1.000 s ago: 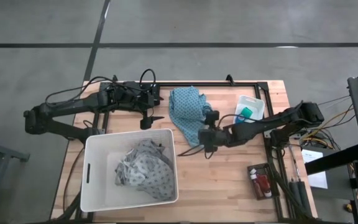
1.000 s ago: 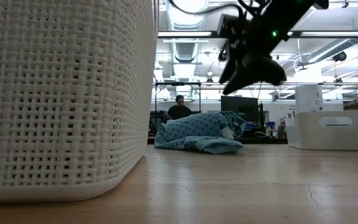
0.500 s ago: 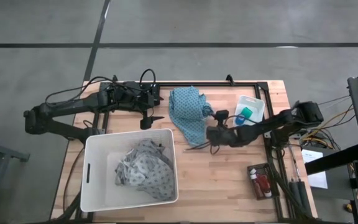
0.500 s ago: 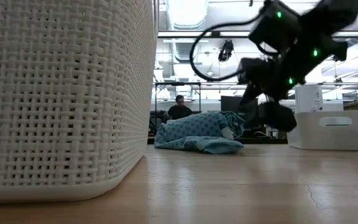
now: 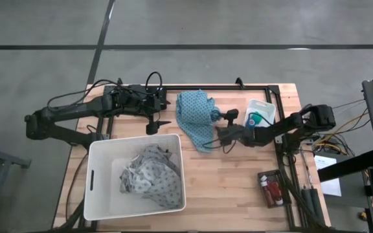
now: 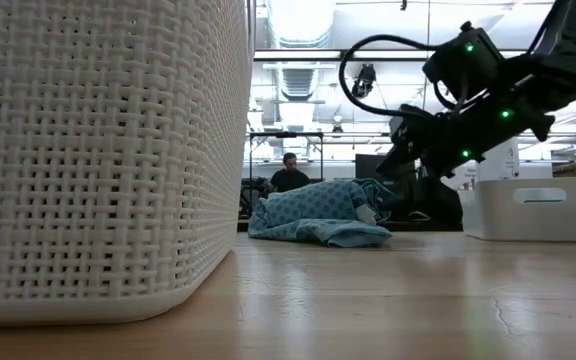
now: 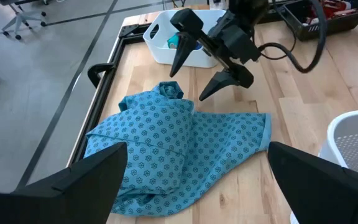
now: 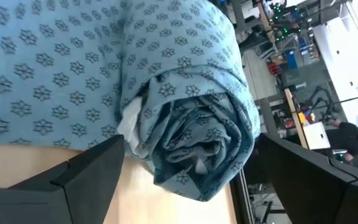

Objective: Pick & Place Medicine items
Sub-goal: Put the blue patient gown into the big white bin

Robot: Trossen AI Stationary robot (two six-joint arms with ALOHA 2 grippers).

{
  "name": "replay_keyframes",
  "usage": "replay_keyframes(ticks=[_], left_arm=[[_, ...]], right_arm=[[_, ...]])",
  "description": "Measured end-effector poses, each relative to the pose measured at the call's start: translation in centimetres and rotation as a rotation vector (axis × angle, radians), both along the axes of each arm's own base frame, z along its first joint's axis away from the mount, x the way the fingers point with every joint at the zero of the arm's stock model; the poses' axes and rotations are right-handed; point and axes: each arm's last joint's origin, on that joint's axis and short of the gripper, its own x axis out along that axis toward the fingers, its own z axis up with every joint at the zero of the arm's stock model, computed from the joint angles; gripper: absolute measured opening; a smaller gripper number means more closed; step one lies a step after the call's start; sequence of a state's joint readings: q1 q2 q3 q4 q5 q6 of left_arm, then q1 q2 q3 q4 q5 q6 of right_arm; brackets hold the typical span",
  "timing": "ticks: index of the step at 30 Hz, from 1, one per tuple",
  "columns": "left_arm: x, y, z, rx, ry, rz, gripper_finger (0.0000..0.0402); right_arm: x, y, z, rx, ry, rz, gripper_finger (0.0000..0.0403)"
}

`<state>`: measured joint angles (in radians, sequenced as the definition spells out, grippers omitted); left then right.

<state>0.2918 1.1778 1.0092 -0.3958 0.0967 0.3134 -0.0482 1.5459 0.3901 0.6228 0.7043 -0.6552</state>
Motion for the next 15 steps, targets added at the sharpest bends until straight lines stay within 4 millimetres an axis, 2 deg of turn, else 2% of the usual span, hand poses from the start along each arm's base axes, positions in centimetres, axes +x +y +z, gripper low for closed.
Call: replay_keyframes(ticks=[8,15], left_arm=[[0.0,0.0,0.0,0.000,0.000,0.000,0.0393],[0.0,0.0,0.0,0.000,0.000,0.000,0.0393]], right_arm=[[0.1,-0.9,0.1,0.035,-0.020,-0.003,0.0364],[0.5,0.1,0.9,0.115,-0.139,-0.009,0.0364]])
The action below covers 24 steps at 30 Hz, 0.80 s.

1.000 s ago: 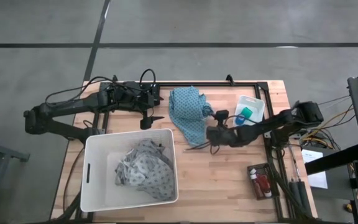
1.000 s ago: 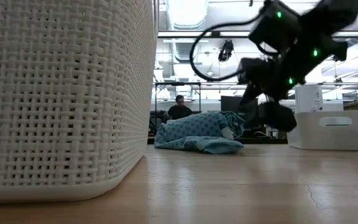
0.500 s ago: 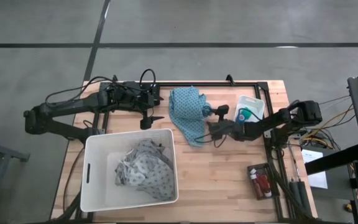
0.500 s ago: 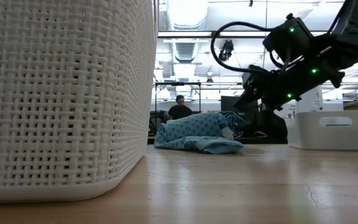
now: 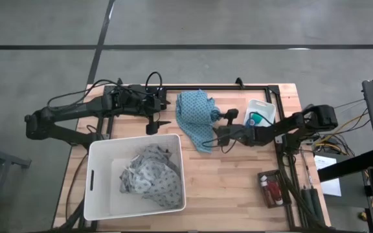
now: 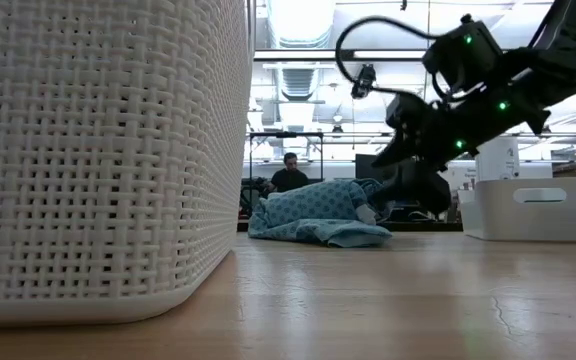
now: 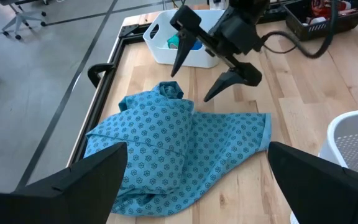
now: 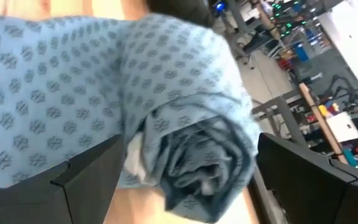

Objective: Pick & Place Medicine items
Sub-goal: Put the blue patient gown into the big white bin

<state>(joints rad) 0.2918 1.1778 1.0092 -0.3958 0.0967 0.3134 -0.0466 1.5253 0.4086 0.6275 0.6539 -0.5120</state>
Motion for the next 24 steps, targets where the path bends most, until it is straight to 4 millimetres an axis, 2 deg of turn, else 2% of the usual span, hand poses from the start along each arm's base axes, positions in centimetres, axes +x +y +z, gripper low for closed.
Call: replay_keyframes(ticks=[6,9,15,20,24], left_arm=[[0.0,0.0,0.0,0.000,0.000,0.000,0.0393],[0.0,0.0,0.0,0.000,0.000,0.000,0.0393],[0.0,0.0,0.0,0.000,0.000,0.000,0.0393],[0.0,0.0,0.0,0.000,0.000,0.000,0.0393],[0.0,0.0,0.0,0.000,0.000,0.000,0.0393]], right_arm=[[-0.3,-0.1,0.7,-0.082,0.016,-0.077,0.0364],[-0.6,-0.1,0.4,-0.090,0.067,-0.091,0.0364],[-0.8,0.1,-0.1,-0.066,0.124,-0.030,0.0364],[-1.2,0.1,-0.7,-0.113,0.262,0.037,0.0364],[-1.3,0.2,-1.0,-0.093,0.300,0.080,0.0364]])
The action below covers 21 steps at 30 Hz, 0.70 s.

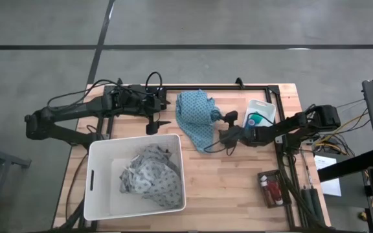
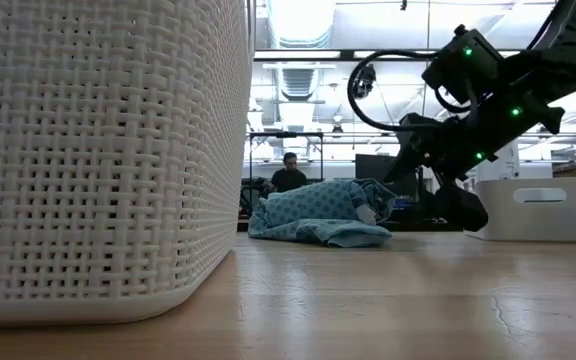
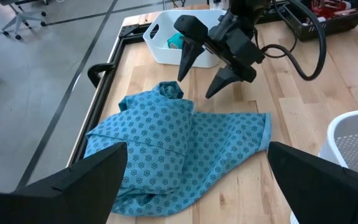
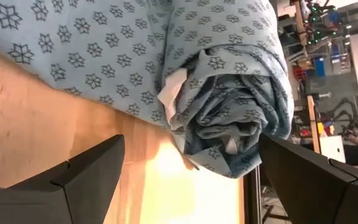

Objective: Pick & Place Medicine items
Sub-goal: Put the blue patient gown into the big white bin

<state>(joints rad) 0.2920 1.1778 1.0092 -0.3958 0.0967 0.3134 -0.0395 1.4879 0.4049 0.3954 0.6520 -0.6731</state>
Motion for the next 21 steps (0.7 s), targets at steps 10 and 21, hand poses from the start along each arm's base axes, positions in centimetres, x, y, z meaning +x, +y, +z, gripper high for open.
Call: replay_keyframes(ticks=[10,21], left_arm=[[0.00,0.00,0.00,0.000,0.000,0.000,0.0393],[0.00,0.00,0.00,0.000,0.000,0.000,0.0393]], right_arm=[[-0.03,-0.03,-0.02,-0.058,0.062,0.048,0.0364],[0.01,-0.06,0.03,-0.121,0.122,0.098,0.0364]])
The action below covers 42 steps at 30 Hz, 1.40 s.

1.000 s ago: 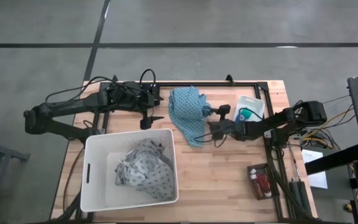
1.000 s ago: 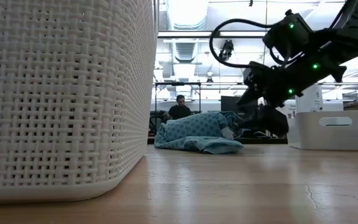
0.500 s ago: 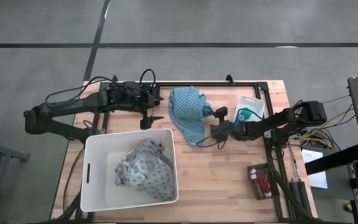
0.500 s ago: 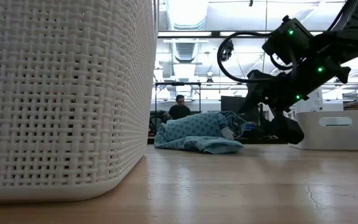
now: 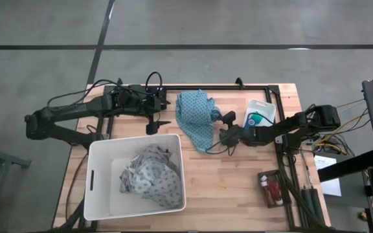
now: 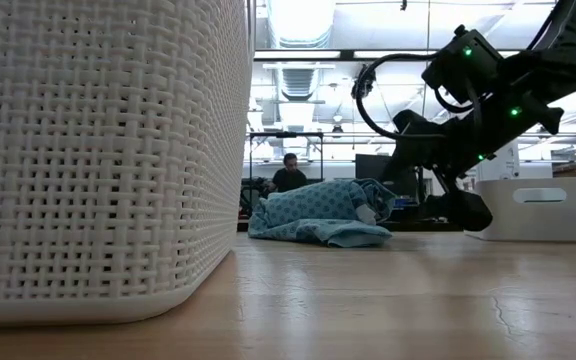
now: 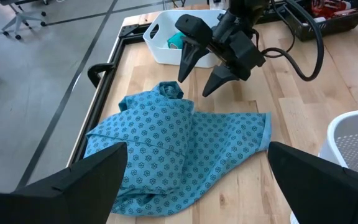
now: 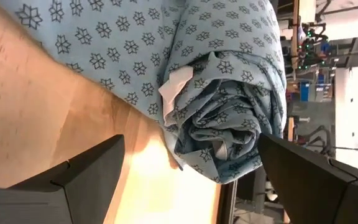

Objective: Pick & Place Medicine items
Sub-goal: Put the blue patient gown into the big white bin

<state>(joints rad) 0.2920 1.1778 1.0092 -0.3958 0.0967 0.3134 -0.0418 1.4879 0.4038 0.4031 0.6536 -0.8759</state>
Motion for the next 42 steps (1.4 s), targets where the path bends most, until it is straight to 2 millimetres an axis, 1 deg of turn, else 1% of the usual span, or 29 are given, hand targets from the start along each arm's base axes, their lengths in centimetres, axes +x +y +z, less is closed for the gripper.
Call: replay_keyframes(ticks=[7,12,14,19,21,25,31,33,38,42], left_arm=[[0.0,0.0,0.0,0.000,0.000,0.000,0.0393],[0.0,0.0,0.0,0.000,0.000,0.000,0.0393],[0.0,0.0,0.0,0.000,0.000,0.000,0.0393],[0.0,0.0,0.0,0.000,0.000,0.000,0.0393],[0.0,0.0,0.0,0.000,0.000,0.000,0.0393],[0.0,0.0,0.0,0.000,0.000,0.000,0.0393],[0.0,0.0,0.0,0.000,0.000,0.000,0.0393],[0.0,0.0,0.0,0.000,0.000,0.000,0.0393],[0.0,0.0,0.0,0.000,0.000,0.000,0.0393],[0.0,0.0,0.0,0.000,0.000,0.000,0.0393]], right_arm=[[0.4,-0.8,0.6,-0.018,-0.044,0.024,0.0364],[0.5,-2.2,0.6,0.031,-0.053,0.046,0.0364],[0.3,-2.7,0.6,0.026,-0.043,0.042,0.0364],[0.1,-4.1,0.7,-0.053,0.031,0.060,0.0364],[0.2,-4.5,0.9,-0.048,0.026,0.073,0.0364],[0.5,-4.8,1.2,-0.011,-0.007,0.132,0.0364],[0.9,-5.0,1.6,-0.010,-0.021,0.142,0.0364],[1.2,-5.1,1.4,-0.007,-0.017,0.142,0.0364],[2.4,-5.9,-0.2,0.017,0.042,0.129,0.0364],[3.9,-6.7,-0.8,-0.044,0.080,0.023,0.0364]])
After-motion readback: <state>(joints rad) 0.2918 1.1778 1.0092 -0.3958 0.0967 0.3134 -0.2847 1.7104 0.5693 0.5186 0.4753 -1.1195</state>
